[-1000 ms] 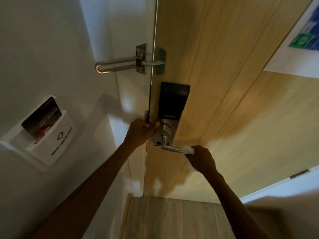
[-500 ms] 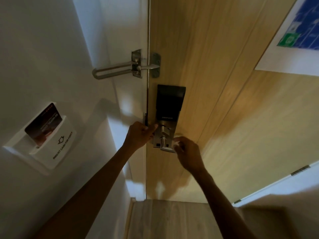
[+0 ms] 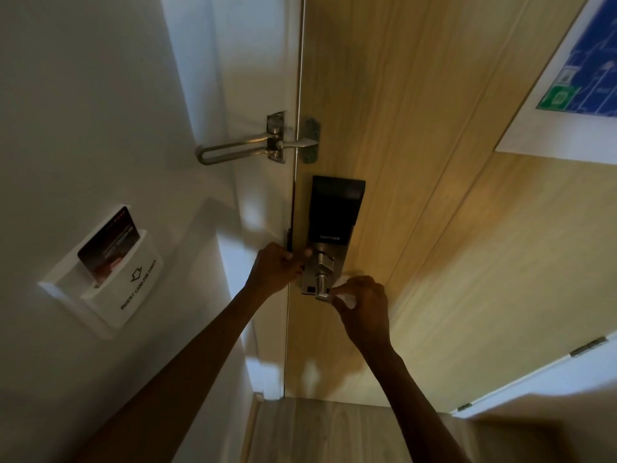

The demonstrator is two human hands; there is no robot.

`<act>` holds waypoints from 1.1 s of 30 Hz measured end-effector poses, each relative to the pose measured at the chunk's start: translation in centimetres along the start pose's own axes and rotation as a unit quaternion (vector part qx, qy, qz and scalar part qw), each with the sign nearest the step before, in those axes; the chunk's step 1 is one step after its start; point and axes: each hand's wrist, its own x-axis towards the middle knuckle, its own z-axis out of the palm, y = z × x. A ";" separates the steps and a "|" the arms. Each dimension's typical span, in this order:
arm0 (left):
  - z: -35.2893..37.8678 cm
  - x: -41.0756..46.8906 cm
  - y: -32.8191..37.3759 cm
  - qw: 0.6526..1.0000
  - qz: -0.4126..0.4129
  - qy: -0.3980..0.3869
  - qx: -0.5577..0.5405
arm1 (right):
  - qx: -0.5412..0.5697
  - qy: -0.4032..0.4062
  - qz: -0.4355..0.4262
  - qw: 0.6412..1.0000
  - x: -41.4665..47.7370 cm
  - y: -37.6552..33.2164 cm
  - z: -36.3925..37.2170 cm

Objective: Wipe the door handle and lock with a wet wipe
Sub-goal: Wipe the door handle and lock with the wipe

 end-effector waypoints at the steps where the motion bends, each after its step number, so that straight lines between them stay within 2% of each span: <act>1: 0.0 0.0 0.0 1.000 -0.001 0.001 0.004 | 0.018 -0.011 -0.018 1.000 0.2 -0.3 -0.1; 4: 0.0 -0.1 0.1 1.000 0.000 0.002 0.012 | 0.052 -0.063 -0.068 0.994 0.1 -0.9 -0.5; 6: 0.0 -0.1 0.1 1.000 -0.001 0.004 0.006 | 0.056 -0.068 -0.080 0.993 0.3 -0.6 -0.8; 9: 0.0 -0.1 0.2 1.000 -0.004 0.002 -0.008 | 0.067 -0.053 -0.040 0.996 1.1 0.2 -1.1; 12: 0.0 -0.2 0.3 1.000 -0.006 -0.001 -0.016 | 0.105 -0.092 0.014 0.990 2.3 0.1 -1.1; 17: 0.0 0.1 0.3 1.000 -0.015 0.004 -0.020 | 0.011 -0.191 -0.012 0.982 3.8 -0.1 -0.8; 21: -0.1 0.2 0.3 0.999 -0.020 0.003 -0.029 | -0.034 -0.283 -0.029 0.958 4.0 0.2 -0.7; 27: 0.1 0.0 0.3 0.999 -0.018 0.002 -0.033 | -0.044 -0.251 -0.085 0.963 3.3 4.8 -4.4; 29: 0.1 0.0 0.2 0.999 -0.013 0.004 -0.030 | 0.009 -0.264 -0.048 0.963 3.2 6.1 -6.1; 31: 0.1 -0.1 0.2 0.999 -0.007 0.005 -0.034 | 0.103 -0.266 0.030 0.958 2.5 6.6 -6.4; 33: 0.1 -0.1 0.2 0.999 -0.008 0.004 -0.035 | 0.210 -0.207 0.128 0.947 1.1 7.0 -5.4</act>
